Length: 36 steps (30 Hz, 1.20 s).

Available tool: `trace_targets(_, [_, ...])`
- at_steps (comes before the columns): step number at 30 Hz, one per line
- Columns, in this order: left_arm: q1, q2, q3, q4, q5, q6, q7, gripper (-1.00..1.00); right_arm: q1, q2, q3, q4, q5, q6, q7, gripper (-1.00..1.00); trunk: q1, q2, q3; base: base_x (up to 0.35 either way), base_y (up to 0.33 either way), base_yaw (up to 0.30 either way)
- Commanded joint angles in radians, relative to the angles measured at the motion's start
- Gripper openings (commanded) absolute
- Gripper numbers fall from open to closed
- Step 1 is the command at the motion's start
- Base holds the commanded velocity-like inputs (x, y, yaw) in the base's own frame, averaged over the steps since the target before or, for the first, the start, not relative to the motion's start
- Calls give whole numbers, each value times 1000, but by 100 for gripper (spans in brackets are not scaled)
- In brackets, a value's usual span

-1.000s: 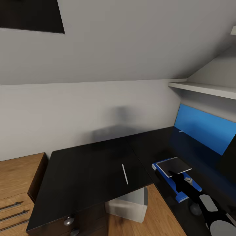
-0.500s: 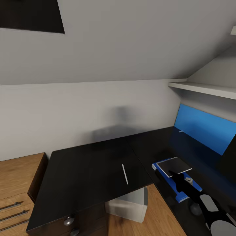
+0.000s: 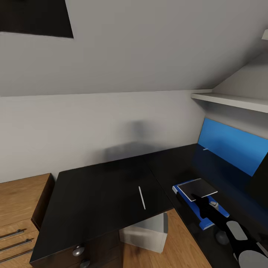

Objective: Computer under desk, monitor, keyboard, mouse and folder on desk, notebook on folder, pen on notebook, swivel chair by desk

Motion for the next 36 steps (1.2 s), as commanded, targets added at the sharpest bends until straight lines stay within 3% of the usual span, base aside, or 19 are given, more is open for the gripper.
trace_targets(1, [0,0,-2,-2,9,0,-2,100,-1,0,-5,0,-2,8,1,-100,0,-1,-1,0,0,0])
trace_targets(11, [0,0,-2,-2,9,0,-2,100,-1,-1,-6,0,0,33,-6,-100,35,-64,-29,0,0,0])
trace_targets(29, [0,-1,-2,-2,9,-1,-2,100,-1,-5,-6,0,0,47,-11,-100,35,-64,-29,0,0,0])
trace_targets(36, [0,-2,0,-2,9,-1,-3,100,-1,-5,-33,0,0,55,-45,-100,35,-64,-29,0,0,0])
